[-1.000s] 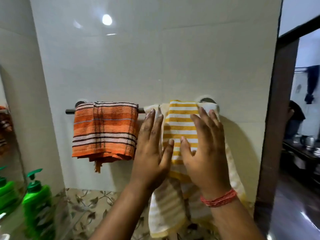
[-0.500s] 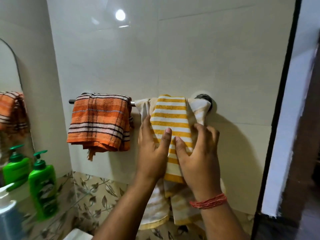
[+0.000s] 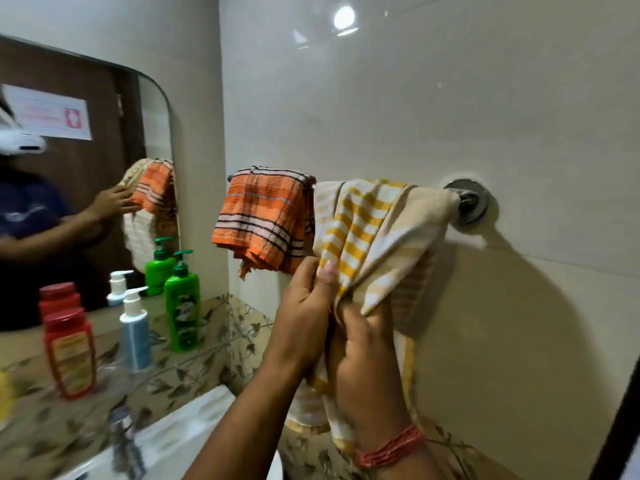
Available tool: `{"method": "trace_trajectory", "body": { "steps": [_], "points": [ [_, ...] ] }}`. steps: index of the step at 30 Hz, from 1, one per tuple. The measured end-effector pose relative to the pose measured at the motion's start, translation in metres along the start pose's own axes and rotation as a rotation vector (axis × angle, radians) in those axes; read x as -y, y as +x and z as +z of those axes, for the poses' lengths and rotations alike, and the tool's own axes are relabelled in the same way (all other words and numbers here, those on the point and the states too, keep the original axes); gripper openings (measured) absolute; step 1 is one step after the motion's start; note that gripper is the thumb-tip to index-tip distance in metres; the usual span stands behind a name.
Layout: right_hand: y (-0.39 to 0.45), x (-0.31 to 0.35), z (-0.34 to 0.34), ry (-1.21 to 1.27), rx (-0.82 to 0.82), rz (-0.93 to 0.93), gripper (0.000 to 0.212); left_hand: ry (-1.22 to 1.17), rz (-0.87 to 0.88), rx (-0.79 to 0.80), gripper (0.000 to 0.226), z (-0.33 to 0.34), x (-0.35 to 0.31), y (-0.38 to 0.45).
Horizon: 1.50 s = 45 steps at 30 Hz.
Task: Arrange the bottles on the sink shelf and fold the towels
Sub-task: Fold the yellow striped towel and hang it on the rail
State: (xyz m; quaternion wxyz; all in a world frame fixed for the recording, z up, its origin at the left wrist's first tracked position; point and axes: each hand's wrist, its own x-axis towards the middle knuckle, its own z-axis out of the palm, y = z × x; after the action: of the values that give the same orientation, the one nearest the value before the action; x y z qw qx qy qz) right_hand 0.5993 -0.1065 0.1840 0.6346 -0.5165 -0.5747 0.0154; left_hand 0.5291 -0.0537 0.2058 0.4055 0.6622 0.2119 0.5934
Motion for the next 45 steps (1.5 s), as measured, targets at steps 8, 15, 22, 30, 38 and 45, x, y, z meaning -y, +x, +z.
{"method": "trace_trajectory", "body": {
  "steps": [8,15,22,30,38,45],
  "points": [
    [-0.048,-0.03,0.014,0.098,0.347,-0.095,0.033,0.199,-0.073,-0.18,0.02,-0.035,-0.002,-0.028],
    [-0.032,-0.018,-0.004,0.721,-0.088,0.283,0.045,0.149,-0.161,-0.155,0.025,-0.076,-0.001,-0.071],
    [-0.003,0.04,0.041,0.618,0.05,0.295,0.069,0.03,-0.238,-0.042,0.029,-0.118,-0.02,-0.112],
    [-0.077,0.113,0.121,0.317,0.403,0.108,0.042,-0.032,-0.217,-0.427,0.035,-0.194,-0.04,-0.13],
    [-0.115,0.15,0.121,0.423,0.198,0.153,0.028,-0.091,-0.166,-0.178,0.064,-0.241,-0.074,-0.159],
    [-0.112,0.158,0.124,0.538,0.208,0.169,0.033,0.137,0.031,-0.295,0.034,-0.234,-0.095,-0.157]
  ]
}}
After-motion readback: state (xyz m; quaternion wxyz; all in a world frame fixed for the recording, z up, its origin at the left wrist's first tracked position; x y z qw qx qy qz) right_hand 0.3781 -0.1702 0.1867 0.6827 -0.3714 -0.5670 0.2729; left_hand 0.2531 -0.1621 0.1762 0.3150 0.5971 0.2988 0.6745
